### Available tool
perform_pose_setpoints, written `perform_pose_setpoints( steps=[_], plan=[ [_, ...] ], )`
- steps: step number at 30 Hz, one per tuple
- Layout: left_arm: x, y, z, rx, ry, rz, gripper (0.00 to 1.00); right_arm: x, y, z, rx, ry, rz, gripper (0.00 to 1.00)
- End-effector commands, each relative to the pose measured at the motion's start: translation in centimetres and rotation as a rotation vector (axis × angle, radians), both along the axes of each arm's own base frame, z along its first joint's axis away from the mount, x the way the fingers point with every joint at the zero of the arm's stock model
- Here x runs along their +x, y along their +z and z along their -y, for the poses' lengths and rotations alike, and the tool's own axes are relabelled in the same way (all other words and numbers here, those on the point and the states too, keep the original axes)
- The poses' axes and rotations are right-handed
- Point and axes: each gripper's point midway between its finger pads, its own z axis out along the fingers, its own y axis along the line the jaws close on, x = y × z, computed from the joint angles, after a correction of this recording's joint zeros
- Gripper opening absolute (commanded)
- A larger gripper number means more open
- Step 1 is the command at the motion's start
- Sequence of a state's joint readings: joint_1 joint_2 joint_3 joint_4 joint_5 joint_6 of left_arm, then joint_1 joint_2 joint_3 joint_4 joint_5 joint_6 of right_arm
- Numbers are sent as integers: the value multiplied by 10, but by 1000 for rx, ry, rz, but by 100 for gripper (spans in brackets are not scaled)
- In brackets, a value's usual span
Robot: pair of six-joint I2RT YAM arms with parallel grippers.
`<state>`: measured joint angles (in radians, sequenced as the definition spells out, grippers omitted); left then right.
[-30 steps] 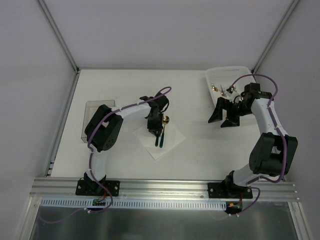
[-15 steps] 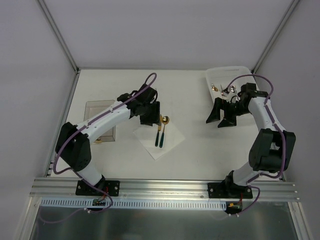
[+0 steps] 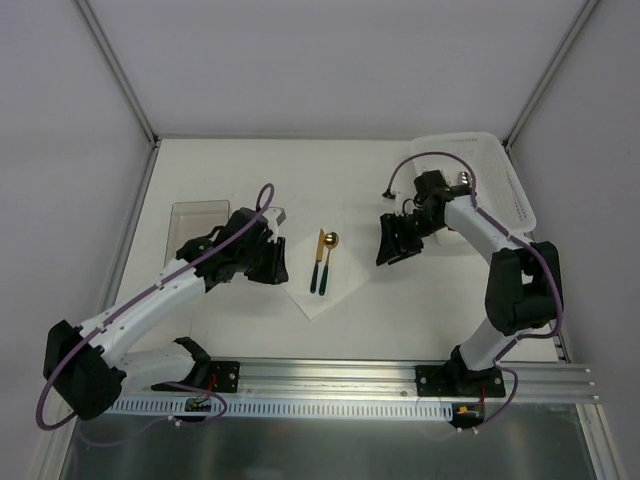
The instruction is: Place the utensils on the paper napkin and roll it up
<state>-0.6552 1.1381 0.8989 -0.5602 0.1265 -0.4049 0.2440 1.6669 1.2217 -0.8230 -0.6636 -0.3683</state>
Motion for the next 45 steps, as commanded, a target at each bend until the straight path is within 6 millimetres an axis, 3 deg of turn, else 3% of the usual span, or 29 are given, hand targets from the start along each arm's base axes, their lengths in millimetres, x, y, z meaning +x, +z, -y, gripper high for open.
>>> perform_pose_setpoints(
  steps=[1,2,6,11,12,18,25,36,45],
  plan=[
    [4,20,-2,-95,11,88,31,-3,5,-27,-83,155,289,51],
    [3,21,-3,-121,35,70,32,-6,14,-30,-112,186,388,51],
    [0,22,-11,-256,121,-16,33,-22,7,-66,-282,390,690,51],
    [13,39,-30,-404,247,-21,37,-37,0,-96,-381,531,859,50],
    [13,41,-31,-417,256,-27,38,-42,3,-110,-374,549,914,50],
    [28,64,-47,-534,330,-62,48,-74,-14,-146,-355,698,1046,51],
    [52,69,-62,-591,404,-124,53,-94,-31,-170,-345,817,1108,51],
    [57,68,-72,-610,438,-135,59,-123,-56,-185,-317,971,1140,57],
    [56,65,-75,-612,444,-135,61,-114,-70,-191,-364,974,1181,56]
  ],
)
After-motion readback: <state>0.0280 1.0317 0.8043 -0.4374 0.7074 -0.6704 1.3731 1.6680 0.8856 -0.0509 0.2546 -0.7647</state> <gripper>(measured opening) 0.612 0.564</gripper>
